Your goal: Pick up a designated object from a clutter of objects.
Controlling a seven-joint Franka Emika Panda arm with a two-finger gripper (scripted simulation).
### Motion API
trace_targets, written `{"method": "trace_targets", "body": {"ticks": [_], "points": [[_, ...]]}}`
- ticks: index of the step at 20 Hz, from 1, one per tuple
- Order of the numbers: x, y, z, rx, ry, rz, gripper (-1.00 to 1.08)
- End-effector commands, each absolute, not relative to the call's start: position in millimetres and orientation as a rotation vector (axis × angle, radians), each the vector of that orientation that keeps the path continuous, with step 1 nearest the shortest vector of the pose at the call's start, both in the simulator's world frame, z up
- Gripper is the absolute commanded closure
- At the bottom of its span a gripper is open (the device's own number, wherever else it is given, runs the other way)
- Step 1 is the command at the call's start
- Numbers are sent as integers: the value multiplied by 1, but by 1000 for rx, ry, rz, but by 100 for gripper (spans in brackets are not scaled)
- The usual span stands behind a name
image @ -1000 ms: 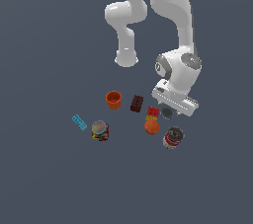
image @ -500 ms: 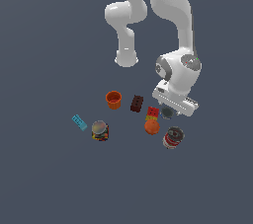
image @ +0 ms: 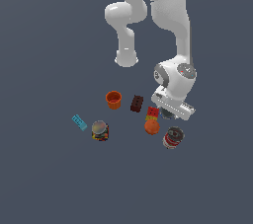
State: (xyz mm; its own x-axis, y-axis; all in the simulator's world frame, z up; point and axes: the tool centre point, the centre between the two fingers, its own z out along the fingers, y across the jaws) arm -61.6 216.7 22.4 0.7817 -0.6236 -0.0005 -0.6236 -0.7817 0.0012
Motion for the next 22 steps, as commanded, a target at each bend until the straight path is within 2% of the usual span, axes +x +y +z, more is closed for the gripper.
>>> {"method": "trace_targets", "body": {"ticks": [1,4,5,22], "points": [[-61,217,16,2965,-1038,0,-92],[-61,217,14,2965,-1039,0,-92],[-61,217,14,2965,-1039,0,108],[-61,207,24,2966,-1038,2,108]]}}
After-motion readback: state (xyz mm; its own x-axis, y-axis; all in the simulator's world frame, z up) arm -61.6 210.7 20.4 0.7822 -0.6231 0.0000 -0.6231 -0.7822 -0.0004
